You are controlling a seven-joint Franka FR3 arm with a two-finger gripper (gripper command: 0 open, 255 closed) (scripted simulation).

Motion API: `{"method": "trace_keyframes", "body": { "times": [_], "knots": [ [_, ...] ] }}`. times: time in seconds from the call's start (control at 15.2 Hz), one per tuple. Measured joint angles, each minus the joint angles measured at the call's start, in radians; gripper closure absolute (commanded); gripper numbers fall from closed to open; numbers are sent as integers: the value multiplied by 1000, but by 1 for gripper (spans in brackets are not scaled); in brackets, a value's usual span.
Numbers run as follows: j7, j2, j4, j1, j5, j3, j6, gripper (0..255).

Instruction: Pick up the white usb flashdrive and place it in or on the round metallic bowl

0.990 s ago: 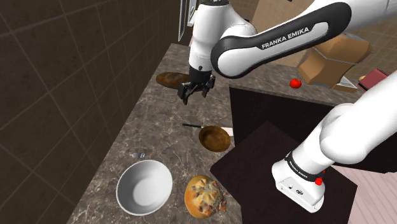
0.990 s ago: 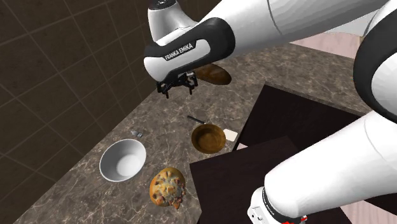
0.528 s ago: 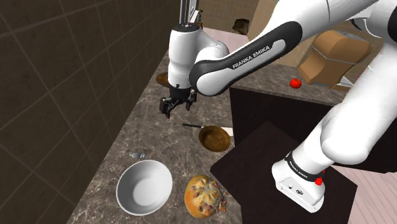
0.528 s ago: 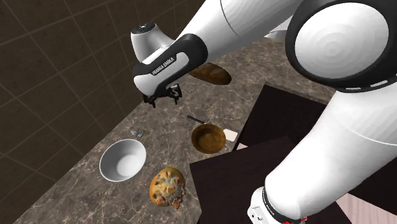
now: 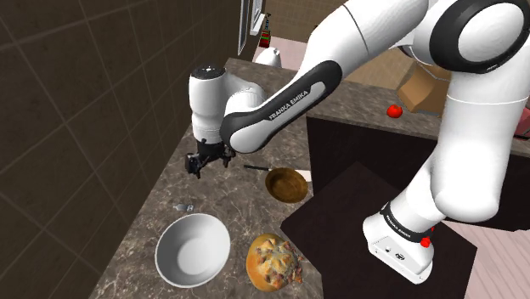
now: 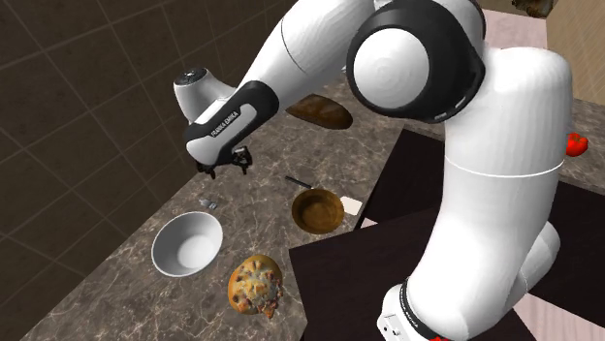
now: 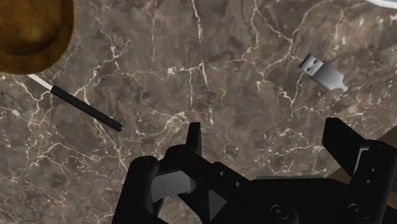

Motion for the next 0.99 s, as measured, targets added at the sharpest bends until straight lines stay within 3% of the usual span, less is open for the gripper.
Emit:
{"method": "trace_keyframes", "body": {
  "times": [0.73, 0.99],
  "knots": [
    [89, 415, 445, 178, -63, -60, -54, 0],
    [99, 466, 477, 196, -72, -71, -35, 0]
  ]
}}
